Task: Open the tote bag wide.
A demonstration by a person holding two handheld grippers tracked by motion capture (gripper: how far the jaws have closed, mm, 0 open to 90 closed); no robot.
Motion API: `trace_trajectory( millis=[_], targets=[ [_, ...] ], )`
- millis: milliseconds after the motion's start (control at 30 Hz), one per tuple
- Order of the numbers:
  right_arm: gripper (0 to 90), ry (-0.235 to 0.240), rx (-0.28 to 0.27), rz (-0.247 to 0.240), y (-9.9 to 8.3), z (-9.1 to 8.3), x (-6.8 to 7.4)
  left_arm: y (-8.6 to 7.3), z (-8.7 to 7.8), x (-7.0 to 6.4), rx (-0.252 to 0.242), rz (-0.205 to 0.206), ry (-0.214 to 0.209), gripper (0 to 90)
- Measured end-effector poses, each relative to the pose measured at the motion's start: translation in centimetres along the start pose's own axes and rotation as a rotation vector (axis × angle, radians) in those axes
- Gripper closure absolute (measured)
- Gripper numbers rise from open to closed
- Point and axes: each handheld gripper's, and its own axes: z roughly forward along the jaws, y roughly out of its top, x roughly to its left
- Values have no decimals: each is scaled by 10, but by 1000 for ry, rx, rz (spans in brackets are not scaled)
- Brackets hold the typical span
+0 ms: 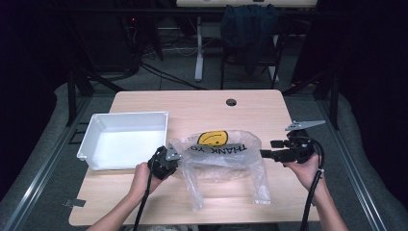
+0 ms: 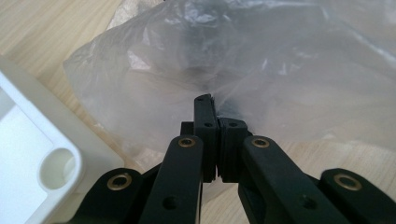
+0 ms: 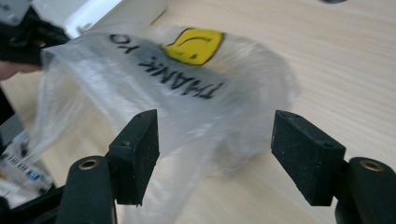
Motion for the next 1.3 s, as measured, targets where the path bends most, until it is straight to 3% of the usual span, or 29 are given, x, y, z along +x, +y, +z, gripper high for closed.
trace_trajectory(
  millis=[67, 133, 200, 300, 633, 733, 800, 933, 1067, 1300],
  targets=[
    [401, 0, 50, -20, 0, 12, 5, 0, 0, 0, 2, -1, -3, 890],
    [581, -23, 83, -29, -1, 23, 7, -1, 2, 1, 22, 0, -2, 890],
    [753, -47, 87, -24, -3, 34, 6, -2, 4, 1, 42, 2, -6, 890],
    [884, -84, 99, -18, -4, 48, 3, -4, 6, 2, 65, 7, -12, 890],
    [900, -193, 127, 33, -10, 77, -20, -6, 12, 2, 135, 23, 6, 890],
    [899, -197, 132, 41, -14, 84, -25, -5, 12, 2, 140, 29, 6, 884],
    [899, -187, 116, 39, -14, 84, -23, -3, 5, 2, 140, 30, 8, 827],
    [899, -179, 103, 21, -12, 78, -19, -1, -15, 3, 116, 11, 1, 610],
    [899, -175, 84, 18, -10, 74, -16, -1, -40, 3, 89, -9, 8, 475],
    [898, -159, 52, 10, -5, 65, -10, 20, -79, 1, -41, -25, 5, 380]
  ],
)
